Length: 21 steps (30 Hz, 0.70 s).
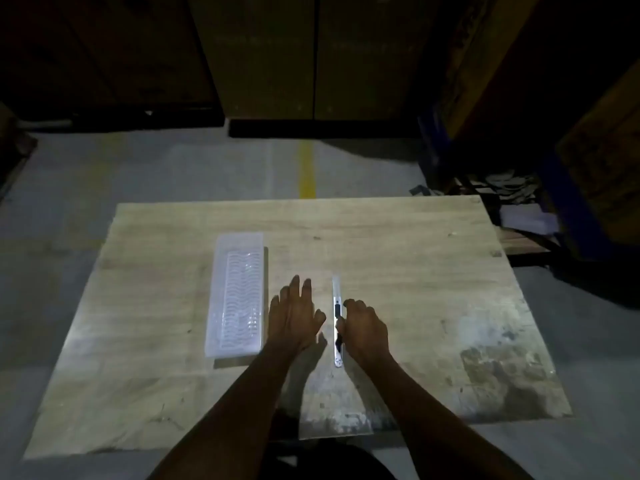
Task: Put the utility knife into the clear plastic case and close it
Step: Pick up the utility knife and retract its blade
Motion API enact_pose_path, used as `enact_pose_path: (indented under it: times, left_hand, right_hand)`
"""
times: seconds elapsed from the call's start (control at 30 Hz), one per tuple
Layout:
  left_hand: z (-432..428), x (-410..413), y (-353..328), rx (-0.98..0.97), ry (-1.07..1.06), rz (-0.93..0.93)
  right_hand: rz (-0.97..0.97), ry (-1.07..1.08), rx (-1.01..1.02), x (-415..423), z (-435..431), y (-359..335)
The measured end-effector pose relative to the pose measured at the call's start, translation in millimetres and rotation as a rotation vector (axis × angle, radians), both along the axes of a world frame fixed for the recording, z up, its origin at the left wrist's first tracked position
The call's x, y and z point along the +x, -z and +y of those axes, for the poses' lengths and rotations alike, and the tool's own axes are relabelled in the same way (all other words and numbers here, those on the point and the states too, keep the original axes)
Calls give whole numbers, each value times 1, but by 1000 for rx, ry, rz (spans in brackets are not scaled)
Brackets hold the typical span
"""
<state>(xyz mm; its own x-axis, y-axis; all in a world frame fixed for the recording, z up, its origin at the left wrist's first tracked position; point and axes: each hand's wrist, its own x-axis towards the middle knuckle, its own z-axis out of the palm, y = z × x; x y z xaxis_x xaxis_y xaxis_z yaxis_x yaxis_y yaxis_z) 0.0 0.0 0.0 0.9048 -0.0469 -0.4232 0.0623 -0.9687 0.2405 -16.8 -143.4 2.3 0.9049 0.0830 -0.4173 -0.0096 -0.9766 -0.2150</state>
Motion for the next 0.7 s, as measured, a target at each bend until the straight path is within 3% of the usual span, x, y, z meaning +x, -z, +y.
enact_pose_path:
  times: [0.1,0.3,0.7]
  left_hand:
    - [-7,3,0,-78,-53,81]
    - [-9,0,-6,-282,-254,175]
    - [-17,27,-11,-448,-356,153]
  right_hand:
    - [32,235,76,10,1,2]
    - [80,425,79,26,14,-3]
    - [61,551,117,49,13,-2]
